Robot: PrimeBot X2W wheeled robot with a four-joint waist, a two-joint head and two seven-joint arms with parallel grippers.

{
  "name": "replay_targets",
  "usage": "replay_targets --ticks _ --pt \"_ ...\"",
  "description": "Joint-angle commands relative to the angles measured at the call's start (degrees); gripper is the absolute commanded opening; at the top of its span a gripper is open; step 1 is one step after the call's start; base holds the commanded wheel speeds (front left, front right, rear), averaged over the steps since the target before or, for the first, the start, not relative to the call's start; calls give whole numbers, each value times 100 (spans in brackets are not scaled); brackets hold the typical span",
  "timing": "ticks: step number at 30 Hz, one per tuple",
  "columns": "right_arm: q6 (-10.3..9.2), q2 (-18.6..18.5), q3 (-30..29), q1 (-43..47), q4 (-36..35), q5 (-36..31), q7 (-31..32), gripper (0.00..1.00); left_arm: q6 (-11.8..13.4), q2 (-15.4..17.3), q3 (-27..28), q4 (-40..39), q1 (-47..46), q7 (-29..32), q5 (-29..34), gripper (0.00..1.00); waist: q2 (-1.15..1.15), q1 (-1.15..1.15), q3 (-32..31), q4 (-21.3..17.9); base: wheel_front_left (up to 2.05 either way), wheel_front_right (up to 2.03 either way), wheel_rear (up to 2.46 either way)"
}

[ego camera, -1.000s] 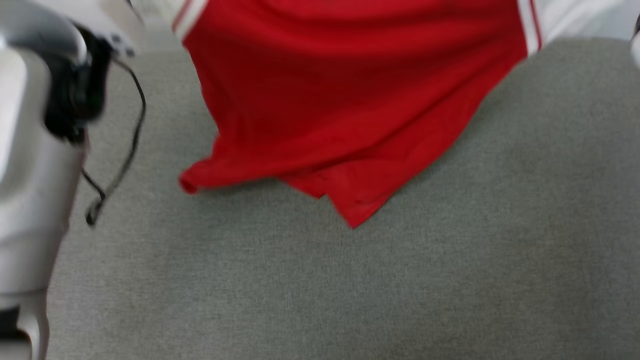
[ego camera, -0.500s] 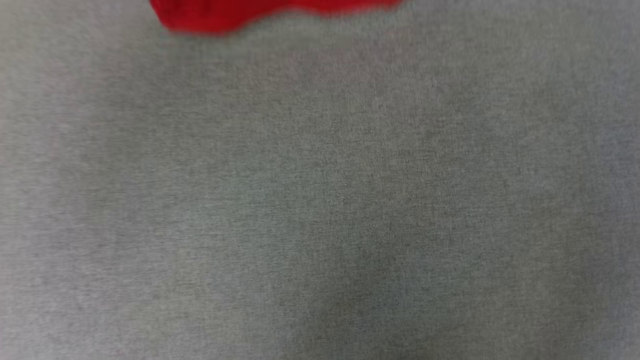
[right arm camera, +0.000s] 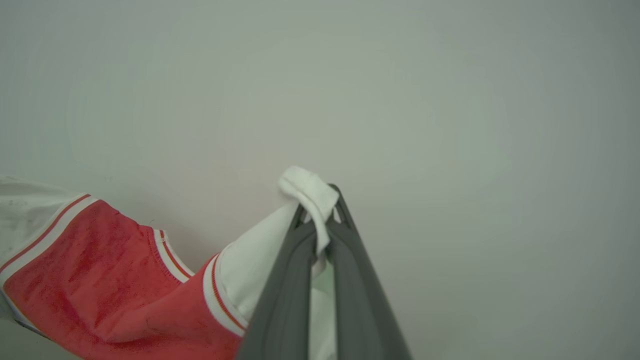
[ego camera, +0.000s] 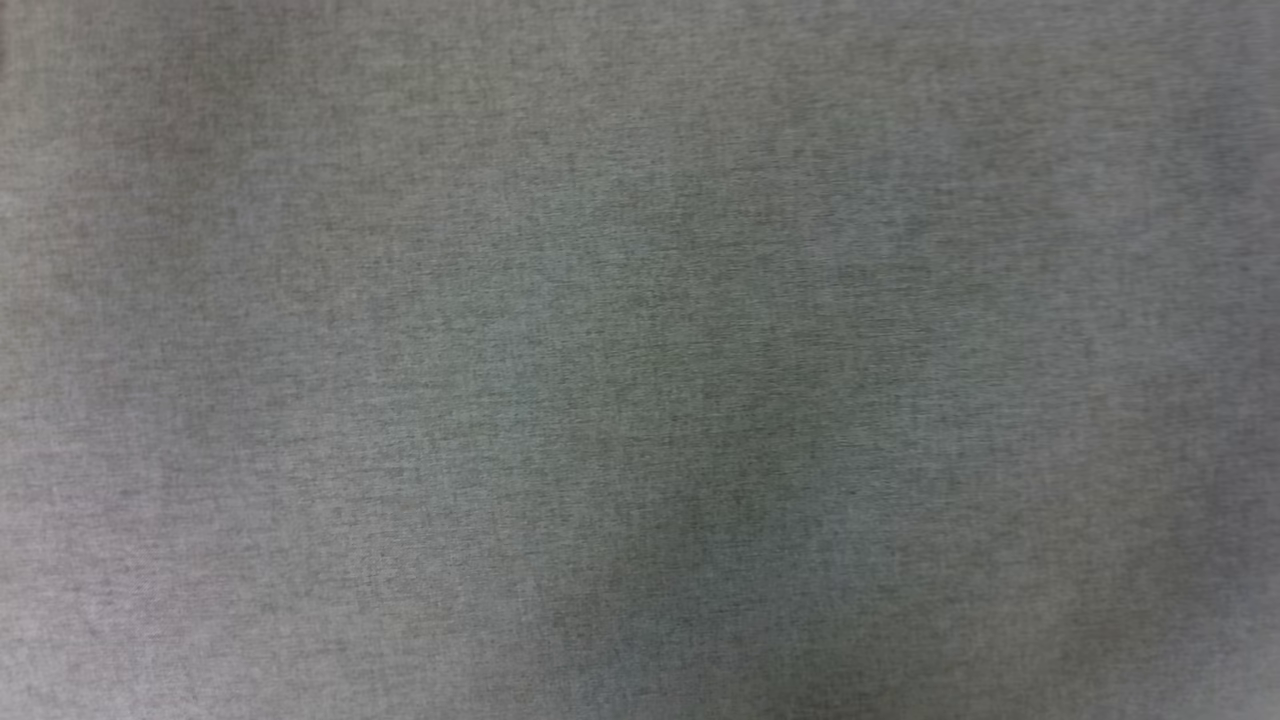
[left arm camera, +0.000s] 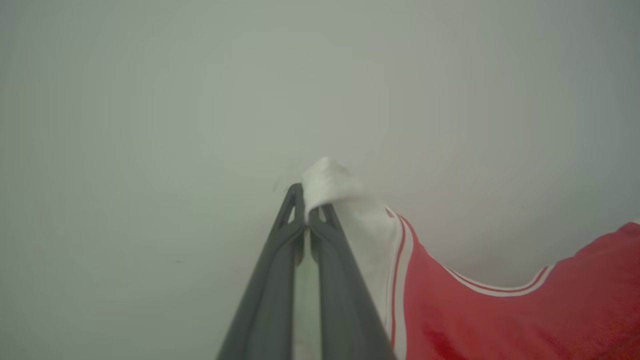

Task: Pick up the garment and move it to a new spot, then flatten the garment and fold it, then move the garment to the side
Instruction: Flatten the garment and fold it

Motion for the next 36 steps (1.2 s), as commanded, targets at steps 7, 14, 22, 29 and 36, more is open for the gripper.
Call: replay_targets --ticks 7,14,22,29,36 --pt "-3 152 676 688 833 500 -338 0 -218 -327 -12 739 901 -383 -335 0 0 -2 -145 132 0 0 0" --pt "-3 58 1297 2174 1114 951 -462 0 -474 -544 1 1354 2110 -870 -591 0 0 -2 -949 211 0 0 0" --pt "-3 -214 1822 4221 792 1500 -678 0 -650 -580 201 1444 4046 -1155 -865 0 0 -2 -2072 178 0 0 0" --pt "-3 -525 1850 5787 220 1809 -917 0 -431 -547 553 573 5914 -1200 -862 0 0 -2 -2801 178 0 0 0" --pt "-3 -741 1490 7327 -429 1834 -862 0 71 -534 868 -788 7980 -1203 -815 0 0 -2 -3304 122 0 0 0"
